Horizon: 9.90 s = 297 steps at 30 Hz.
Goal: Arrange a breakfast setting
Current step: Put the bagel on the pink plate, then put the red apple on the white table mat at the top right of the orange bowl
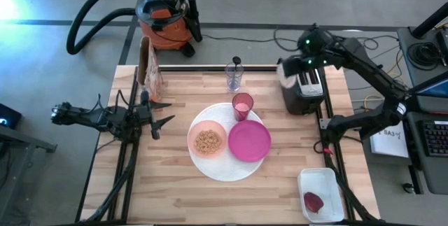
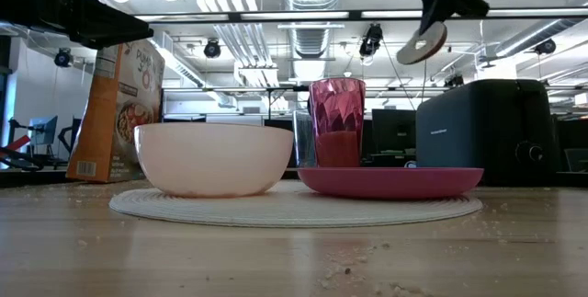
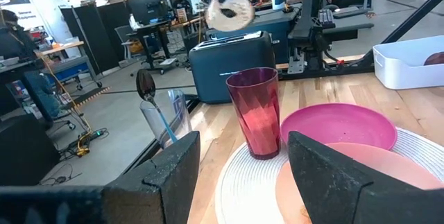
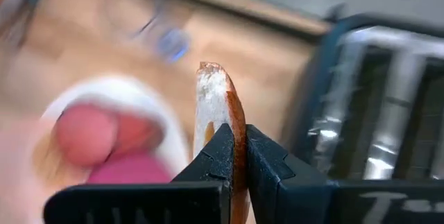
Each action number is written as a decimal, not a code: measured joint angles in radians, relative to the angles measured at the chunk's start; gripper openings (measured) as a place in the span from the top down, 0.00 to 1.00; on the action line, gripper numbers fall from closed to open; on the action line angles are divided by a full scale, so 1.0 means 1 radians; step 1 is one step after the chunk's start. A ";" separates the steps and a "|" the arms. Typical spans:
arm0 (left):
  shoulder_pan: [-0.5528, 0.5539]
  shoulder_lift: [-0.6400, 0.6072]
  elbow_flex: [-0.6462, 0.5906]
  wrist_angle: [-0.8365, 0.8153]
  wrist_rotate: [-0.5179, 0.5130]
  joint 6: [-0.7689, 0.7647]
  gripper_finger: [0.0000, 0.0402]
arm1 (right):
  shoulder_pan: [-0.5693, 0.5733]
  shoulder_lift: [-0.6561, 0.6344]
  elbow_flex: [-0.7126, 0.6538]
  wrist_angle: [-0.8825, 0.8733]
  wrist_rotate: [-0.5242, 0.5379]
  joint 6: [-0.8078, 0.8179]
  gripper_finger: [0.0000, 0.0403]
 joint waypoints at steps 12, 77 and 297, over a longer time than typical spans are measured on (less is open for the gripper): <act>0.000 -0.009 0.000 -0.001 0.021 0.000 0.50 | 0.283 0.001 -0.183 0.026 -0.085 0.039 0.97; 0.000 0.001 0.000 -0.005 0.018 0.000 0.50 | 0.621 0.055 -0.406 0.187 -0.215 0.528 0.68; 0.011 0.824 0.309 0.412 0.563 0.066 0.49 | 0.907 0.521 -0.103 1.120 0.284 -0.602 0.40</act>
